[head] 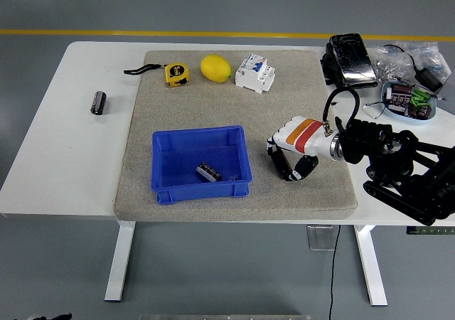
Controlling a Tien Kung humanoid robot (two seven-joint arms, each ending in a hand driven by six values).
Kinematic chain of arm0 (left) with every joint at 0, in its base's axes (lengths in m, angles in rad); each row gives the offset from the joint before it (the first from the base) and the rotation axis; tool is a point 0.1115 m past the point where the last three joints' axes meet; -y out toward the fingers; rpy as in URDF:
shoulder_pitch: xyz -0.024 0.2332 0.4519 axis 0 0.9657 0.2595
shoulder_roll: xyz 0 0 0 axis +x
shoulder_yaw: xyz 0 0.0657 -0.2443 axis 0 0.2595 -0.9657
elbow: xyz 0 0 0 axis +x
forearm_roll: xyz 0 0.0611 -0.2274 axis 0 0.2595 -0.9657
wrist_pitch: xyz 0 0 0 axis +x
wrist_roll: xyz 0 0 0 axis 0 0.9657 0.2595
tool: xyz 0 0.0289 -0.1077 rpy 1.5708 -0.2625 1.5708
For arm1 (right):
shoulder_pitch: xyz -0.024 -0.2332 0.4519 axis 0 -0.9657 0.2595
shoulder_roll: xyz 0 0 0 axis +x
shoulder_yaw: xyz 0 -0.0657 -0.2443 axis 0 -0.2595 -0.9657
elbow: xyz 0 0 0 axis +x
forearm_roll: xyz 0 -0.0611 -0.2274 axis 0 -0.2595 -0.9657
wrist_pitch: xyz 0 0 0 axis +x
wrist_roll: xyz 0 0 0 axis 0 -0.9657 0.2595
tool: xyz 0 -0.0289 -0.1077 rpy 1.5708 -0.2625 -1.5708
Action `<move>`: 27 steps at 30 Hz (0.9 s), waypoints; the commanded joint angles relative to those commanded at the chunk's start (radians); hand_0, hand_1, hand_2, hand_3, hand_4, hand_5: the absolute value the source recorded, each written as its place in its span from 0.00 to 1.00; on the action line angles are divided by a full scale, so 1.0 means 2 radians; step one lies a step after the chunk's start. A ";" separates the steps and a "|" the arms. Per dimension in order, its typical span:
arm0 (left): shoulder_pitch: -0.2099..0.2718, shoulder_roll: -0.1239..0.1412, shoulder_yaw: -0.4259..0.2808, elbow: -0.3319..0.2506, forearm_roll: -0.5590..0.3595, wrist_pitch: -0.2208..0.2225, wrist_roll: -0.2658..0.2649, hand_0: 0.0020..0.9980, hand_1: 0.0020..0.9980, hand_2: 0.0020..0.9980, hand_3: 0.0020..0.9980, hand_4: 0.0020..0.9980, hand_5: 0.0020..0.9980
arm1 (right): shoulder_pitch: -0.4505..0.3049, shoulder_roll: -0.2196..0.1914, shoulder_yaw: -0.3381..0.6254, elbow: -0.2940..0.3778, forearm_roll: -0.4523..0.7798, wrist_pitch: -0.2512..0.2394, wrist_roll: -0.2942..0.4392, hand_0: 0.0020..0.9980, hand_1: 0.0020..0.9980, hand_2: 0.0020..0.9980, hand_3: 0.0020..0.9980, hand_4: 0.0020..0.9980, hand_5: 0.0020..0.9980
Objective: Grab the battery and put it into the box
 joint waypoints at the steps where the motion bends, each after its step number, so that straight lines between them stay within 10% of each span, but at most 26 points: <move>1: 0.000 0.000 0.000 0.000 0.000 0.000 0.000 0.72 0.70 0.75 0.61 0.63 0.49 | 0.000 0.000 0.000 0.000 0.000 -0.001 0.000 0.54 0.49 0.53 0.55 0.74 0.13; 27: 0.001 0.003 0.000 0.000 -0.001 -0.001 0.001 0.72 0.70 0.75 0.61 0.63 0.49 | 0.005 -0.007 0.082 0.089 -0.007 -0.020 -0.019 0.55 0.47 0.51 0.51 0.69 0.10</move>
